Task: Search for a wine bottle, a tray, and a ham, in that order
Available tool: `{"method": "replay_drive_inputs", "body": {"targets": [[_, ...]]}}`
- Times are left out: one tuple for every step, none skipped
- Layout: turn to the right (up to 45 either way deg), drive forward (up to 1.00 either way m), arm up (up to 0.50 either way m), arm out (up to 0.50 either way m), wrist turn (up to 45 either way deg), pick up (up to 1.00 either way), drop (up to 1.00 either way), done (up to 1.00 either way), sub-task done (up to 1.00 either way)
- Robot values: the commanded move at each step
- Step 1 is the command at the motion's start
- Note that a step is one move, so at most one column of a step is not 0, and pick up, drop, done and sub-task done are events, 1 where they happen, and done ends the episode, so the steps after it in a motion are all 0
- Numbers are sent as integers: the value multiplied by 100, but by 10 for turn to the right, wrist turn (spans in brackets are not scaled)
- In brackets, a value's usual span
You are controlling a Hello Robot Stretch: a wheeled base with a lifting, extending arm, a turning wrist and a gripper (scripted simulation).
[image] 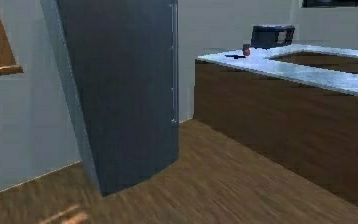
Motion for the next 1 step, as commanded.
{"method": "replay_drive_inputs", "body": {"targets": [[30,0,0,0,0,0,0,0,0]]}}
